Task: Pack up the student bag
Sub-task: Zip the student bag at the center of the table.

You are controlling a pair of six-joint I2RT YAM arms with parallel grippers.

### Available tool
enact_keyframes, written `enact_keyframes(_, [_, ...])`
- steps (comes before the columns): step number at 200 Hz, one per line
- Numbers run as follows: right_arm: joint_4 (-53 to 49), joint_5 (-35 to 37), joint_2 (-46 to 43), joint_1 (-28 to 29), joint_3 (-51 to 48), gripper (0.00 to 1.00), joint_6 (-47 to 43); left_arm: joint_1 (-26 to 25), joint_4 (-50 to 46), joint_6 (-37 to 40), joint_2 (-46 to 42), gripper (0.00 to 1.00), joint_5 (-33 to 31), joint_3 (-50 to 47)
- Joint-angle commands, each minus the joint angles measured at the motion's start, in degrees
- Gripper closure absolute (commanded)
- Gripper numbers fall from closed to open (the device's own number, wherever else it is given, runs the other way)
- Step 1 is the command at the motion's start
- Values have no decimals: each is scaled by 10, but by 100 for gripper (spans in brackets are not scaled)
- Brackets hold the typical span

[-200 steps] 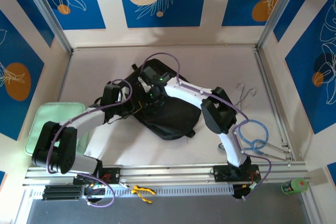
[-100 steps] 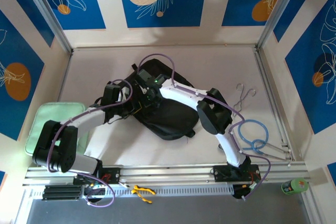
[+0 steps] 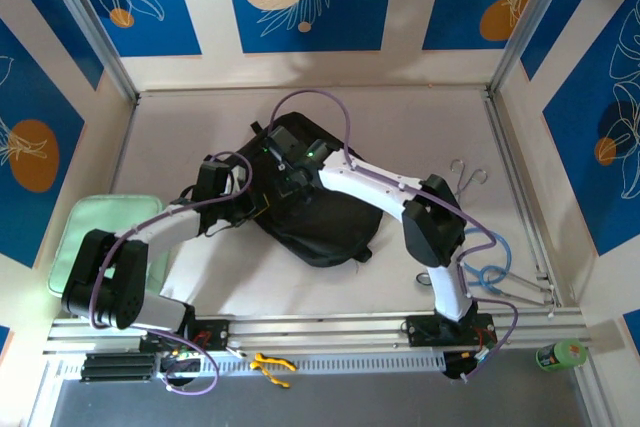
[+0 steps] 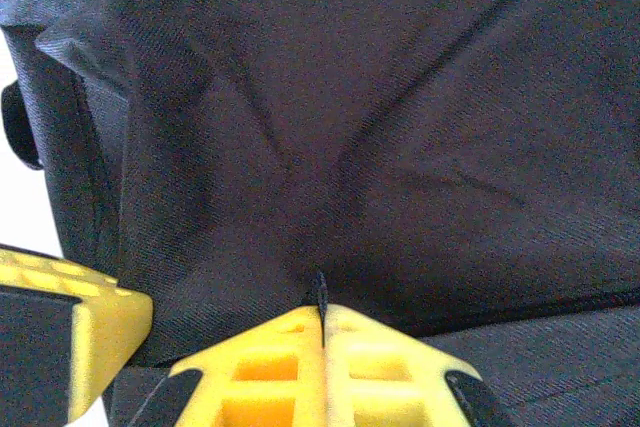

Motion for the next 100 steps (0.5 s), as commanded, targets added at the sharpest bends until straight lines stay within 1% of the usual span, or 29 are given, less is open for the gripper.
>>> enact_keyframes(1, [27,56,-10,-14,-9,100,16,-4,-22,16,2,100,-10,0])
enact_keyframes(51, [12,59,0,-23,7,100,35,-4,-26,22,4,100,-11,1])
enact_keyframes(73, [-5,84,7,-34,13,100,54,-4,-30,24,5,100,-11,1])
enact_keyframes(100, [-7,135,17,-63,13,100,60,-4,-34,29,5,100,-9,1])
